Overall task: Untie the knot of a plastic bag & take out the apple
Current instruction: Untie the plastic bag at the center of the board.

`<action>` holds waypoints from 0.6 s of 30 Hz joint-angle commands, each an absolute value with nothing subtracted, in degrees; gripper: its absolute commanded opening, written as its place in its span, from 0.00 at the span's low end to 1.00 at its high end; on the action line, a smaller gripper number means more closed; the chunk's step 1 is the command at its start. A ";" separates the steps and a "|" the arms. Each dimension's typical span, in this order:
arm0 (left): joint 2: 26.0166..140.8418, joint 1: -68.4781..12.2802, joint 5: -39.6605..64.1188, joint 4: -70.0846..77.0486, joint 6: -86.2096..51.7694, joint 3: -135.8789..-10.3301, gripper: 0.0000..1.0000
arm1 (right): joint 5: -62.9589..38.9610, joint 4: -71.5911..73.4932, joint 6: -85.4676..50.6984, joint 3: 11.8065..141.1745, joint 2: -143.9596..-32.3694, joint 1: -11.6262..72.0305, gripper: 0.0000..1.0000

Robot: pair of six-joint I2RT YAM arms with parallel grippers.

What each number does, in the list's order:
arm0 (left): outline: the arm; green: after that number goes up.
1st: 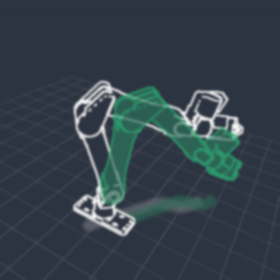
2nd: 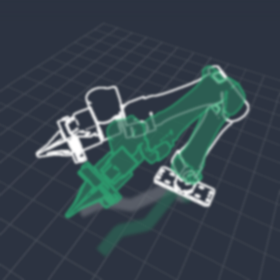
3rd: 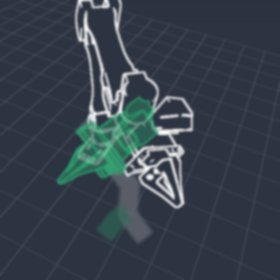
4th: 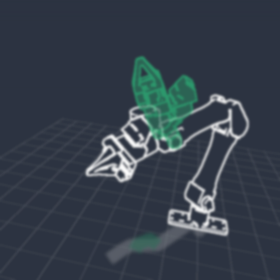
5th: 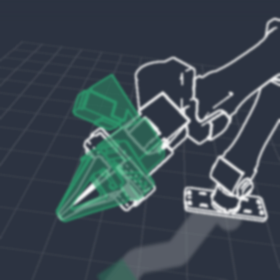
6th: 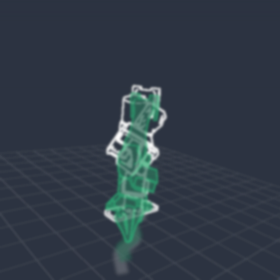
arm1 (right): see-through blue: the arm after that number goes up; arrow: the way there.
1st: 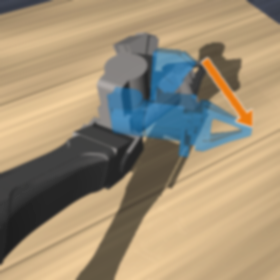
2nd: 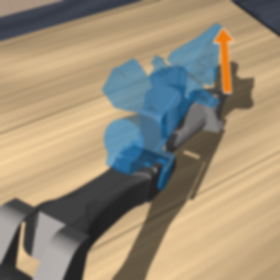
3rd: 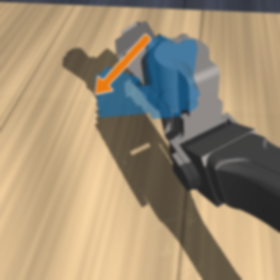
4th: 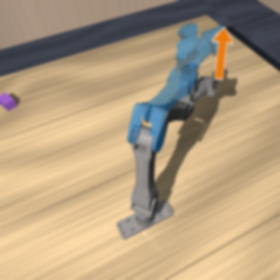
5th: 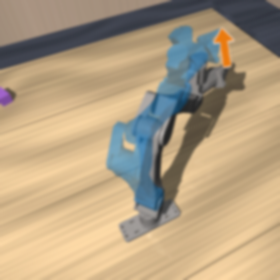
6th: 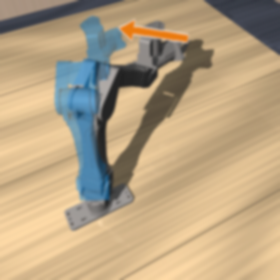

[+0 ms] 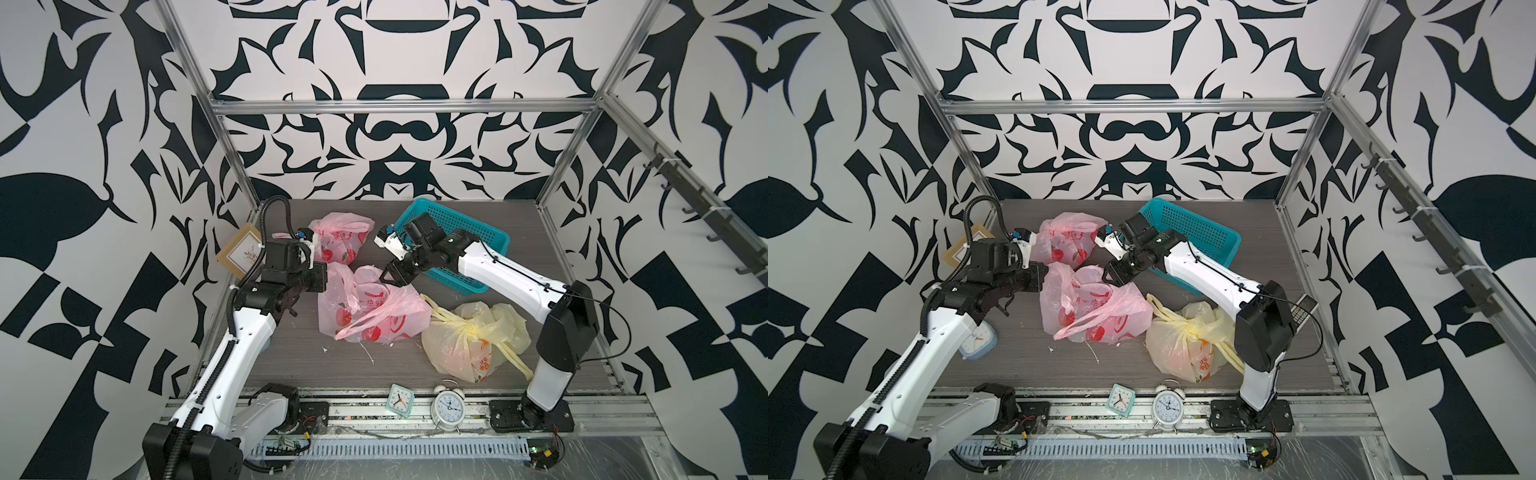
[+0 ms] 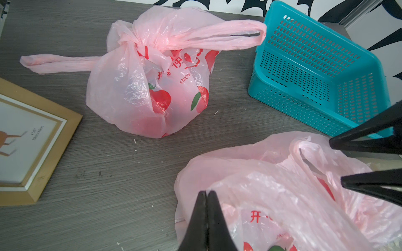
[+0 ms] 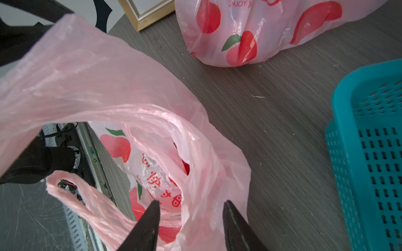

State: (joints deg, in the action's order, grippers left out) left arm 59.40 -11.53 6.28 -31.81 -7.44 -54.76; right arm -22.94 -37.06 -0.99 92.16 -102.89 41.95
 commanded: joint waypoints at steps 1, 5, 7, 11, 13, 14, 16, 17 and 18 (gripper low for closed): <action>59.41 -11.34 7.37 -31.09 -7.29 -55.19 0.06 | -22.38 -36.96 -0.33 95.09 -103.14 41.84 0.50; 59.31 -11.30 7.78 -31.03 -7.25 -55.05 0.06 | -21.30 -35.78 -0.58 96.17 -104.96 42.07 0.50; 59.28 -11.34 8.25 -31.01 -7.28 -54.88 0.06 | -20.63 -35.70 -0.36 97.07 -106.22 42.53 0.50; 59.49 -11.34 8.96 -30.87 -7.32 -54.84 0.06 | -18.37 -36.03 0.47 98.99 -108.81 43.87 0.49; 59.55 -11.36 9.38 -30.76 -7.31 -54.89 0.06 | -16.53 -36.47 0.71 100.04 -110.29 44.44 0.41; 59.59 -11.35 9.40 -30.67 -7.32 -54.93 0.06 | -16.36 -36.67 0.92 100.58 -110.78 44.63 0.34; 59.65 -11.39 9.62 -30.59 -7.33 -54.91 0.06 | -16.45 -37.09 0.75 101.27 -111.74 44.95 0.16; 59.74 -11.34 9.60 -30.43 -7.32 -54.92 0.06 | -16.22 -36.98 0.58 101.25 -111.88 45.07 0.06; 59.80 -11.38 9.62 -30.22 -7.37 -54.93 0.06 | -15.58 -36.96 -0.03 101.17 -111.73 45.33 0.00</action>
